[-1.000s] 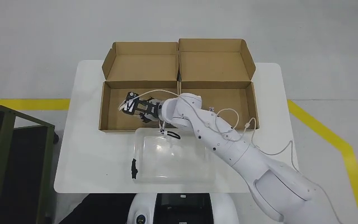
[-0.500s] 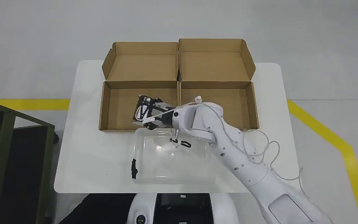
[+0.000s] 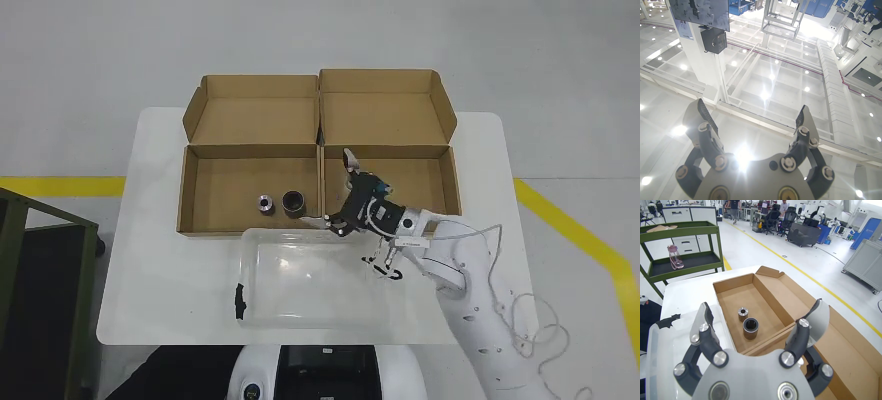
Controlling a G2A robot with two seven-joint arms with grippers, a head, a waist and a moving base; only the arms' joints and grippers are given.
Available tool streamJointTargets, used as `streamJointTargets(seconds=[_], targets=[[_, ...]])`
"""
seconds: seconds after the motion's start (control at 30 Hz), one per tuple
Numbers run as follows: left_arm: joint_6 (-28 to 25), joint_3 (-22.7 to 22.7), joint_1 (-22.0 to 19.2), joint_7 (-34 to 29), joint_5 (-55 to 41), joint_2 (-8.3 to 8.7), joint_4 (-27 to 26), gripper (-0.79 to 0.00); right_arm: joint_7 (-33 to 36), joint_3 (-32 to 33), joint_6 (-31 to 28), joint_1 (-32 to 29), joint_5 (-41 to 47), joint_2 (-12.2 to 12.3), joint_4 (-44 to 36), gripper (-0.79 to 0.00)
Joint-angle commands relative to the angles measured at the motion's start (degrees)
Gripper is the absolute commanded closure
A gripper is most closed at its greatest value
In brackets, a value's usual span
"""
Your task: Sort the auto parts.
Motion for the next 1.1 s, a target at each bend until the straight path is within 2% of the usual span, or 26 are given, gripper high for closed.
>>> streamJointTargets(seconds=[0.0,0.63,0.8,1.07], targets=[[0.0,0.0,0.0,0.0,0.0,0.0,0.0,-0.785,-2.43,2.93,-0.59,-2.45,-0.62,0.55,-1.47,-0.785],[0.0,0.0,0.0,0.0,0.0,0.0,0.0,-0.785,-22.27,24.16,2.34,-21.27,-7.88,3.94,-5.41,-0.785],[0.0,0.0,0.0,0.0,0.0,0.0,0.0,-0.785,-26.43,27.62,1.95,-24.23,-8.95,4.54,-5.68,-0.785],[0.0,0.0,0.0,0.0,0.0,0.0,0.0,-0.785,-29.37,31.05,2.66,-27.35,-8.58,5.17,-5.87,-0.785]])
